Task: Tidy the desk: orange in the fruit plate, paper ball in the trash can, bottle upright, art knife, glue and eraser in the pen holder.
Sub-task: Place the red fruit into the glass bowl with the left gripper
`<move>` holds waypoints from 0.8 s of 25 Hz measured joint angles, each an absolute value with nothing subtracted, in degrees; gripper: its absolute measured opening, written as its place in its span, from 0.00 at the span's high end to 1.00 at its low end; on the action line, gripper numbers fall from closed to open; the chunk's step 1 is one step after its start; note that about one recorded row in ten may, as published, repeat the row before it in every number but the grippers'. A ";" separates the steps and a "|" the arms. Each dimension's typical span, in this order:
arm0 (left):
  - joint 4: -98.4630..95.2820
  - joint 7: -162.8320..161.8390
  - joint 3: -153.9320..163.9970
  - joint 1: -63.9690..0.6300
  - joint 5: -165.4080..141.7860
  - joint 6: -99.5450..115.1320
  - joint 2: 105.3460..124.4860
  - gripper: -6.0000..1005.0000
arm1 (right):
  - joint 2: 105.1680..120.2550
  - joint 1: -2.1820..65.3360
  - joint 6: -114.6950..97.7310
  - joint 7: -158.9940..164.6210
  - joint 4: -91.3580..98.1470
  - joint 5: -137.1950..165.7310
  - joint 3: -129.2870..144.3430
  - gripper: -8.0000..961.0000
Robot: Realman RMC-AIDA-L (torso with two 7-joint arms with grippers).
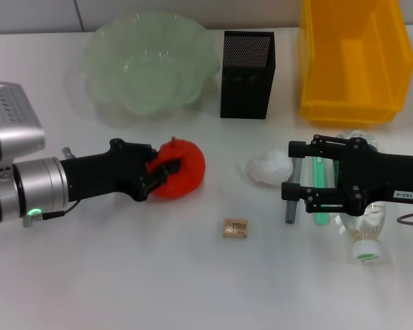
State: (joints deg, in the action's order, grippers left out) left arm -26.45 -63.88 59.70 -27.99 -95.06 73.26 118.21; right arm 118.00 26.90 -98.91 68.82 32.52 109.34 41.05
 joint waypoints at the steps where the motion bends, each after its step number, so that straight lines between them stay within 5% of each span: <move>1: -26.57 -64.10 57.79 -27.95 -94.86 75.50 118.11 0.71 | 117.97 26.90 -98.90 68.81 32.52 109.34 41.04 0.23; 9: -24.67 -65.03 41.89 -30.45 -91.46 83.58 118.48 0.84 | 118.16 26.71 -98.87 68.82 32.52 109.33 41.04 0.24; 20: -13.96 -54.89 41.37 -38.58 -77.02 64.94 118.83 0.92 | 118.31 26.95 -98.87 68.56 31.26 109.33 41.04 0.25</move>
State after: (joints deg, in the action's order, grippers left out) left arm -13.96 -54.89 41.37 -38.58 -77.02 64.94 118.83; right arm 118.31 26.95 -98.87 68.56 31.26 109.33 41.04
